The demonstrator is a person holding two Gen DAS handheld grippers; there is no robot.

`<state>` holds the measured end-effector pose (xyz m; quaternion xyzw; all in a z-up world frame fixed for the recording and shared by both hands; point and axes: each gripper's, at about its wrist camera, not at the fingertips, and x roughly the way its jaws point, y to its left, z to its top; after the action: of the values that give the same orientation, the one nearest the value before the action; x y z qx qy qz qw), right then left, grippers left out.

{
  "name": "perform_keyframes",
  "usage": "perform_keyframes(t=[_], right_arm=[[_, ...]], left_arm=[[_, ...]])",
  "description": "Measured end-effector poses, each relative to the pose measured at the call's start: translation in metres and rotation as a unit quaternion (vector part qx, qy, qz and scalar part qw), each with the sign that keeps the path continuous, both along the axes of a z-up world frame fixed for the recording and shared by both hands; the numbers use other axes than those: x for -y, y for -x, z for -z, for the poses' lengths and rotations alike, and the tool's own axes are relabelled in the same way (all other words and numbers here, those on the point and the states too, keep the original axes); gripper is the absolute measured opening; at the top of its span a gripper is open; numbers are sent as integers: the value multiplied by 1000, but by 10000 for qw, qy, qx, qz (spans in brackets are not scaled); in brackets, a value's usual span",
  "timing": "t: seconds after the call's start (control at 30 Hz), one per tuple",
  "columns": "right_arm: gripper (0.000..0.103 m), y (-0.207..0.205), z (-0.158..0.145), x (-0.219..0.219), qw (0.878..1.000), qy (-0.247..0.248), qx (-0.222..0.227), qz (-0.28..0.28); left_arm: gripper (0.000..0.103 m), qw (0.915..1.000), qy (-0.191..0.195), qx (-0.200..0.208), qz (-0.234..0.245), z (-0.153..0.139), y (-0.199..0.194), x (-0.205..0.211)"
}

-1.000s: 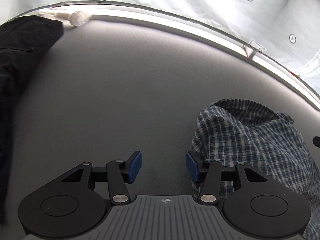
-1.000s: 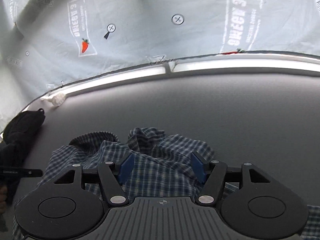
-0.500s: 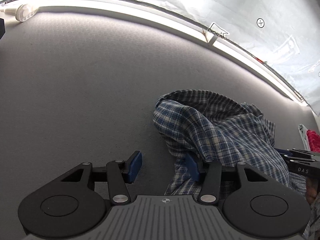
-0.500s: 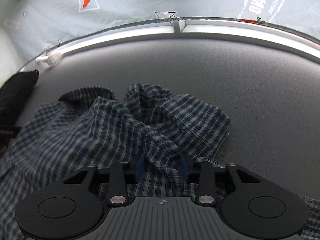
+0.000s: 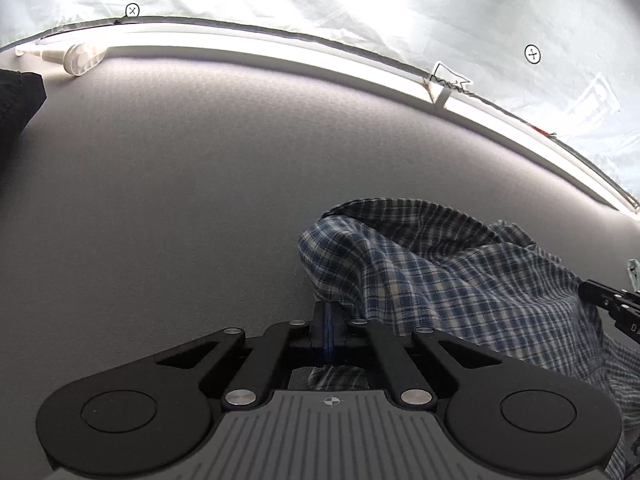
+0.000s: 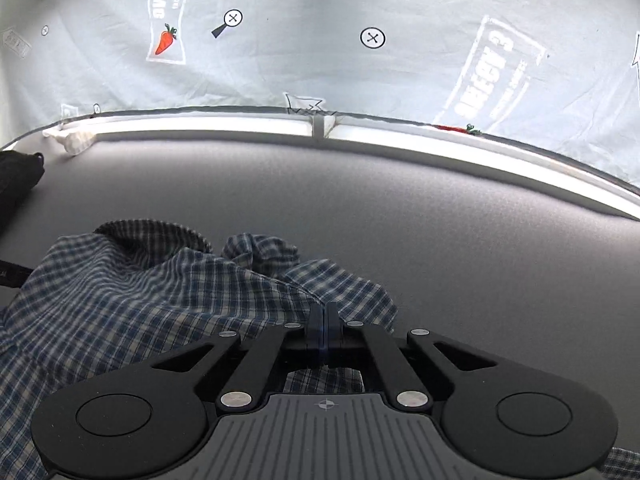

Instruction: Fold clothes

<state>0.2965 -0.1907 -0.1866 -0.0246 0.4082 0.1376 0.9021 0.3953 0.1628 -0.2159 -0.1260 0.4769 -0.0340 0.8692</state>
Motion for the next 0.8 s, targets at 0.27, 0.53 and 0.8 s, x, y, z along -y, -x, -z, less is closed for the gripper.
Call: perform_keyframes(t=[0.27,0.53,0.8], right_arm=[[57,-18,-2,10,9951,-898,-375,-197],[59,-55,31,-11,9845,-1083,-1189,-695],[5,-45,12,-27,9910,-232,-1063,-777]], left_arm=[[33,9994,342,-15,98,-1,0,-11],[46,9956,935,-46,74,8,-13,-27],[49,9965,765,-128,297,16,-22,-18]])
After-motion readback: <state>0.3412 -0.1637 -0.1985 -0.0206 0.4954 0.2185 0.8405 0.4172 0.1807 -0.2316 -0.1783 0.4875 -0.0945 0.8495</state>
